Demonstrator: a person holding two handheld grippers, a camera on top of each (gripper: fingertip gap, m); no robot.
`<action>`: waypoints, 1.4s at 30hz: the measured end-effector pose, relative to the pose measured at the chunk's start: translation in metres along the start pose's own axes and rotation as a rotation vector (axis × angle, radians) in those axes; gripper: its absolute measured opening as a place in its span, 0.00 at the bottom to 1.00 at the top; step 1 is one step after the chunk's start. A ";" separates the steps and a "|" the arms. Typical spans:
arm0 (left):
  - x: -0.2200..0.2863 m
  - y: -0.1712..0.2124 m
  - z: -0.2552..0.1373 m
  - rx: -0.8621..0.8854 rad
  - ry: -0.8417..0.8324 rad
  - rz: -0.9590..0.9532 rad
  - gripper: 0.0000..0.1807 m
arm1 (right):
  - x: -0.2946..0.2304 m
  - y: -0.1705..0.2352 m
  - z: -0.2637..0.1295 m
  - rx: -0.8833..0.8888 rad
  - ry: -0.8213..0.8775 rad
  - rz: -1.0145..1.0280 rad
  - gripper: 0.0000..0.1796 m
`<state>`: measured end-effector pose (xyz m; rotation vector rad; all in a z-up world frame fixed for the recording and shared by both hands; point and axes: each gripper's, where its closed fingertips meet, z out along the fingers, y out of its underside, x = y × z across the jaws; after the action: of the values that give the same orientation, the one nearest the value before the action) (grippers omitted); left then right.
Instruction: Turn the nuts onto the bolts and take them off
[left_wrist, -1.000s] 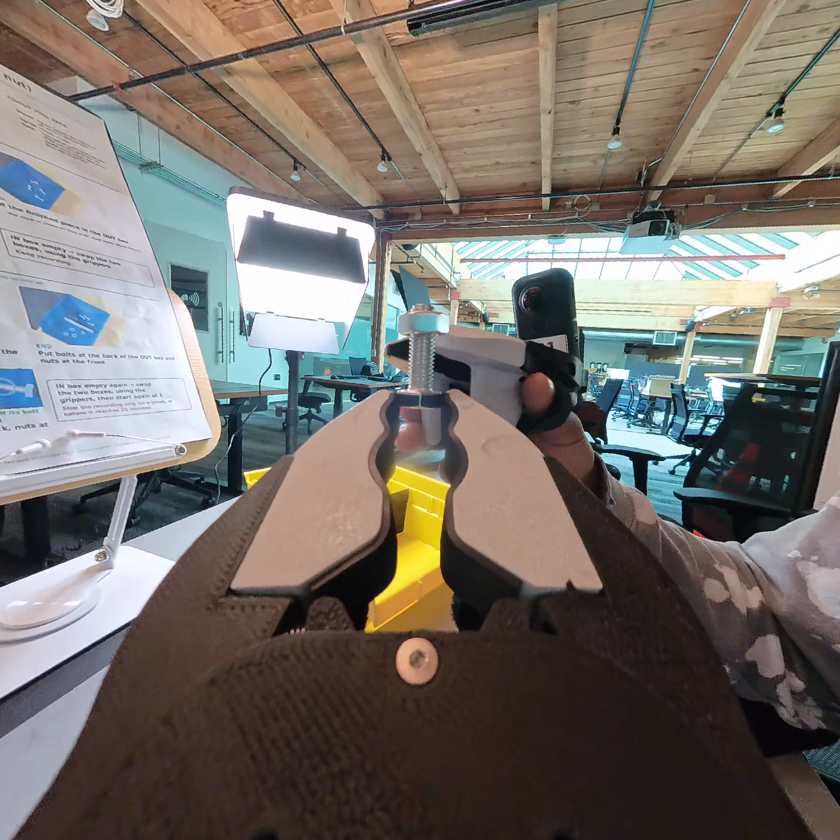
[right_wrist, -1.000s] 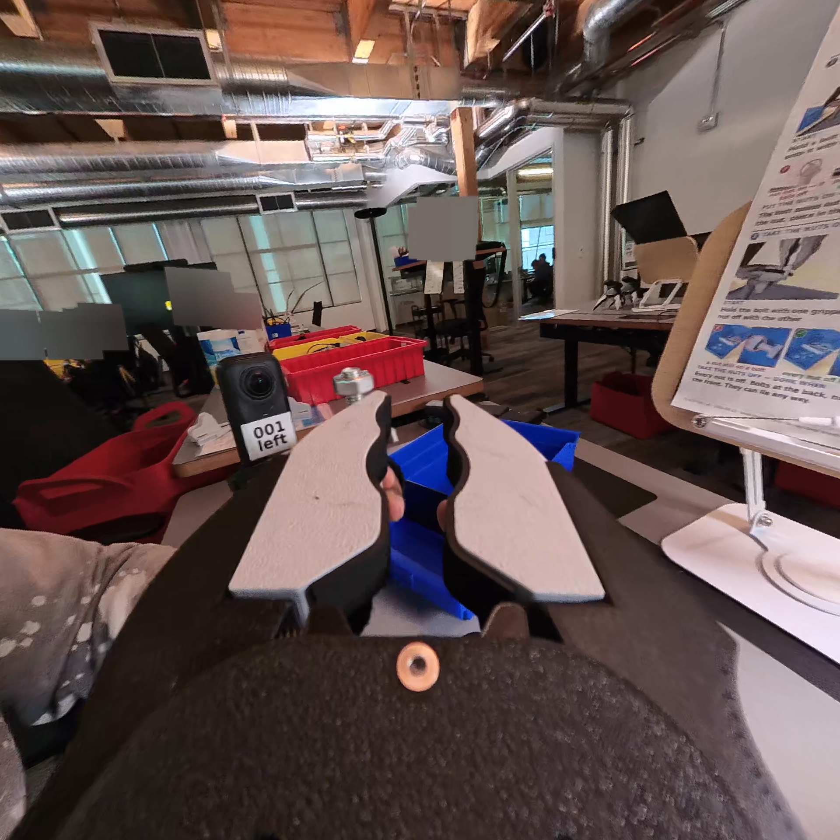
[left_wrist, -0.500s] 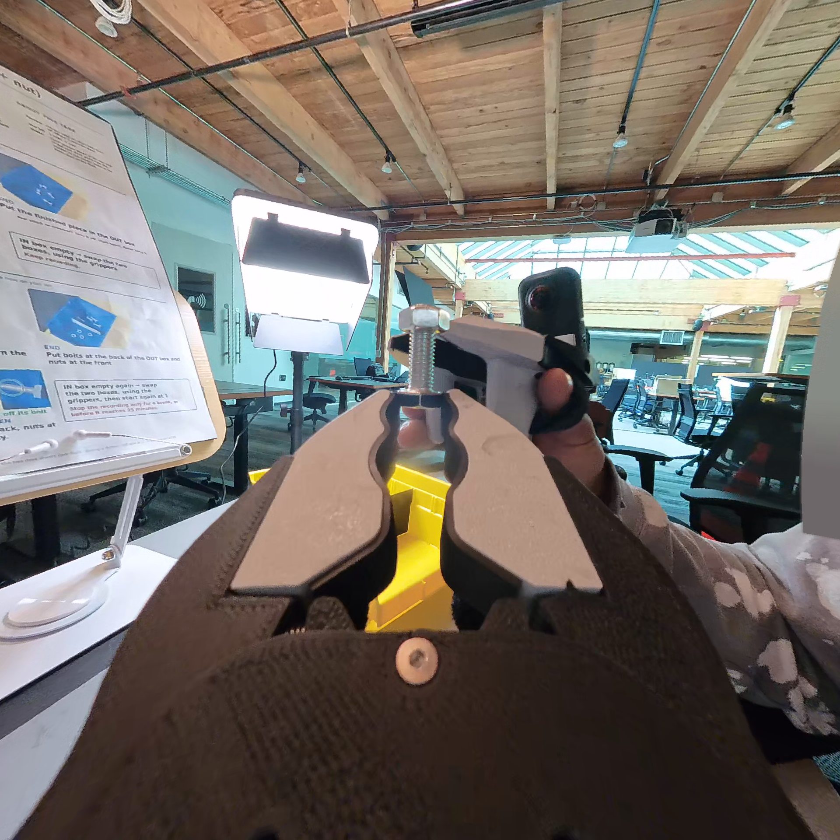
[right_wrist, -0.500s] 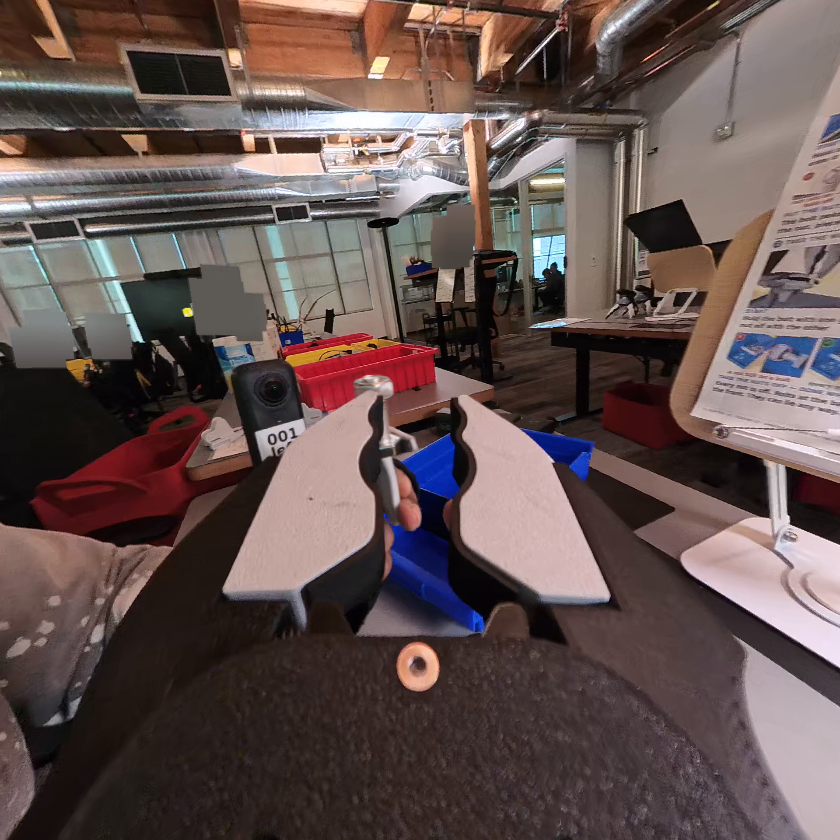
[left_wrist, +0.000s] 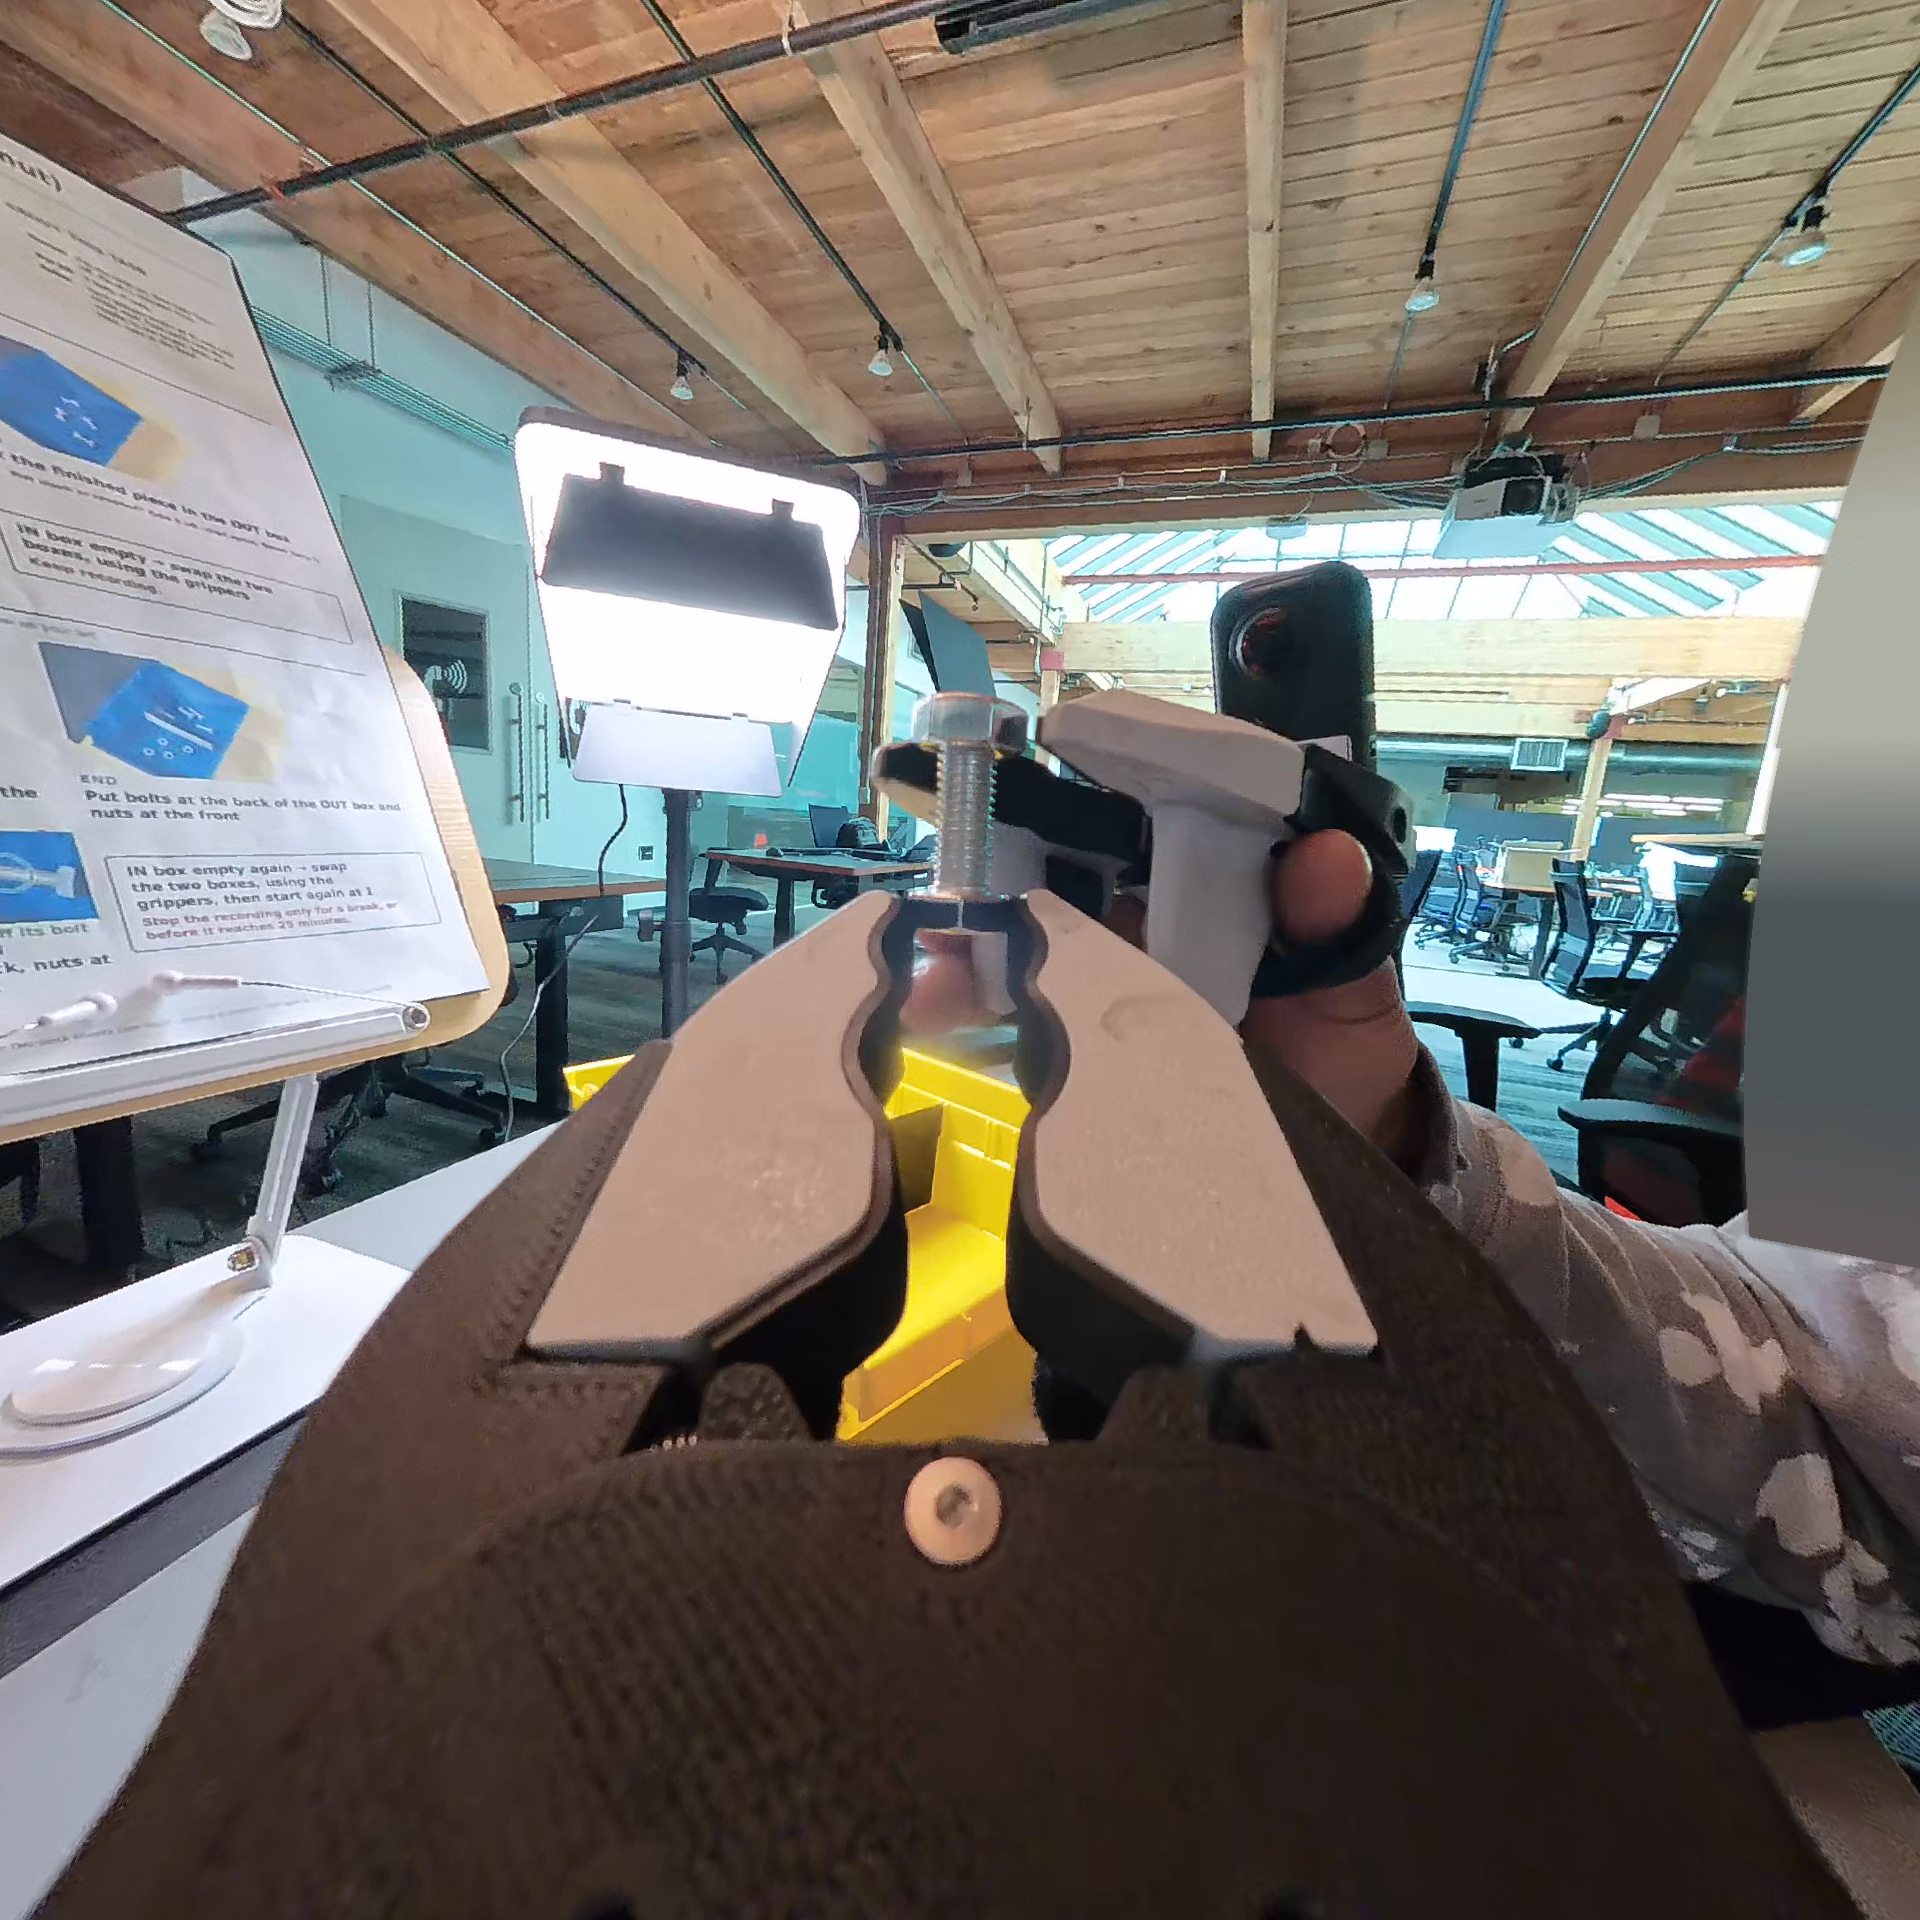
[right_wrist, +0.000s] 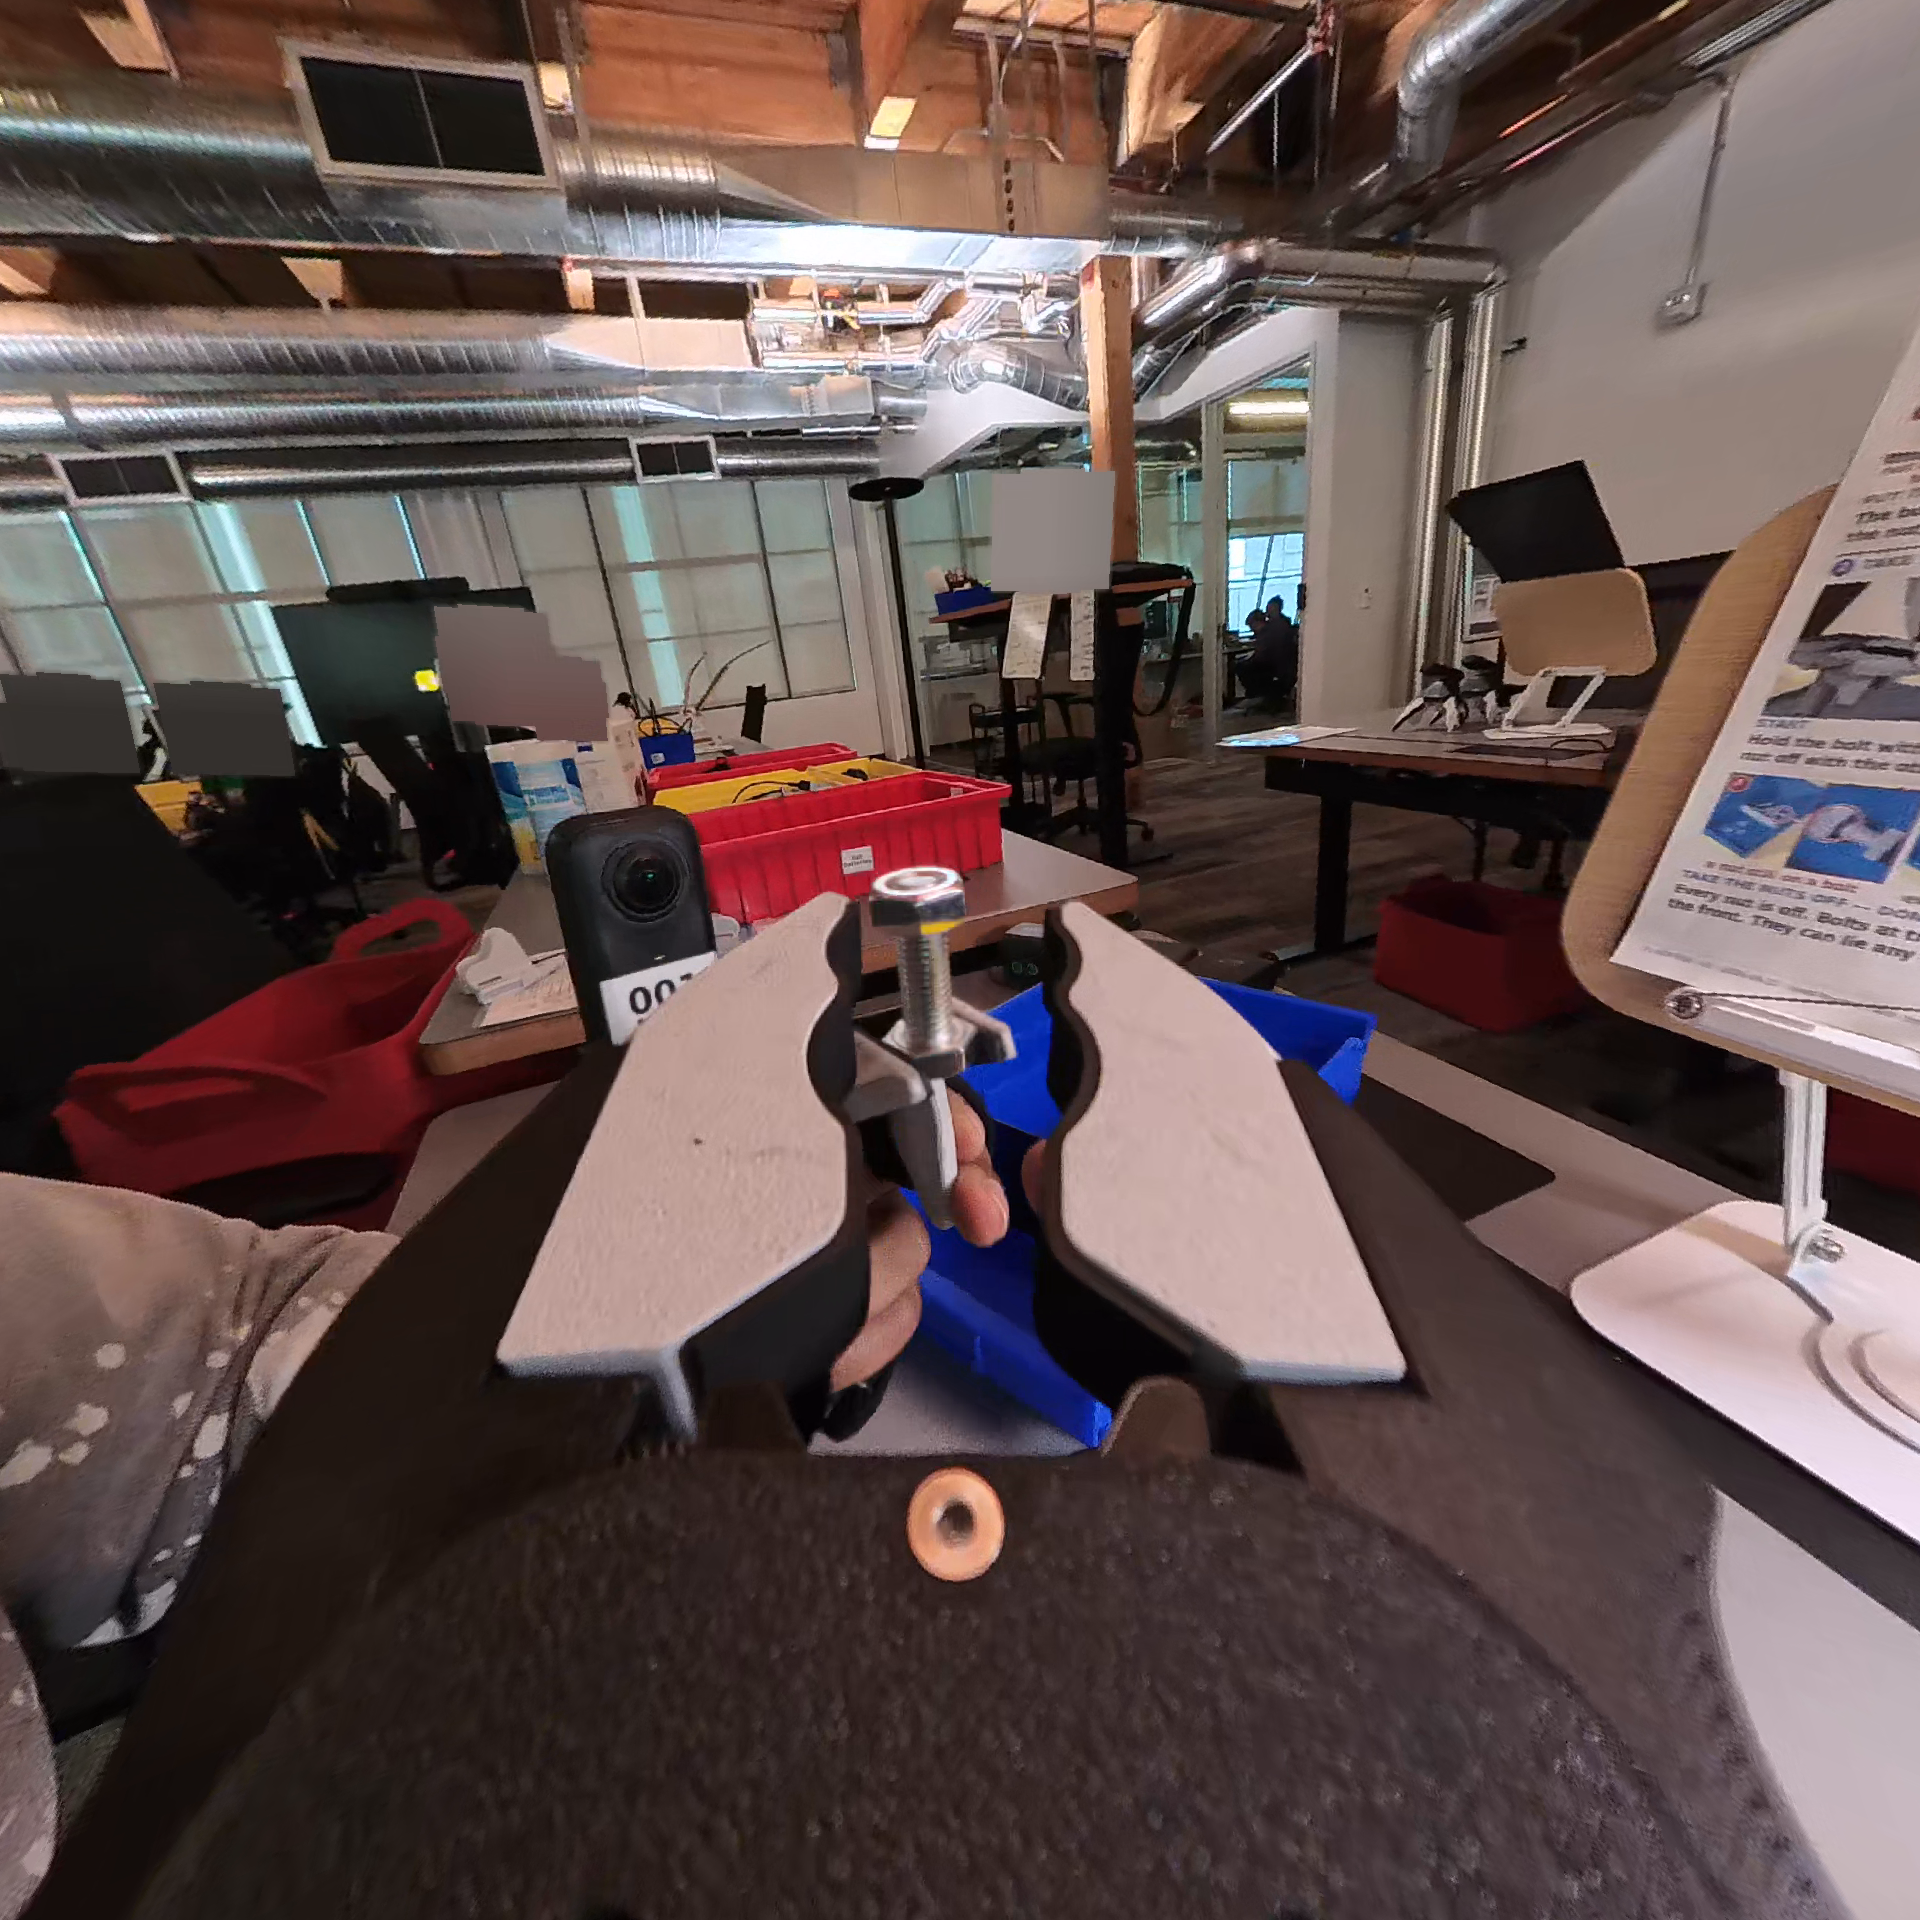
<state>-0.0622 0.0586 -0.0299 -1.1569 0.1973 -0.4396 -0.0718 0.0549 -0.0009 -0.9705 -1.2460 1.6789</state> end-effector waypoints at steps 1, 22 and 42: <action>0.001 0.000 0.000 0.001 0.004 0.001 0.10 | 0.002 0.000 0.000 0.000 0.008 -0.001 0.19; 0.000 -0.004 -0.002 0.012 0.000 -0.001 0.10 | 0.004 -0.007 -0.005 0.028 0.019 0.004 0.16; 0.008 0.002 0.001 -0.006 0.024 0.001 0.10 | -0.005 -0.005 -0.003 0.023 -0.020 -0.026 0.13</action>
<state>-0.0547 0.0564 -0.0304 -1.1572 0.2206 -0.4522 -0.0665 0.0519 0.0037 -0.9222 -1.2448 1.6834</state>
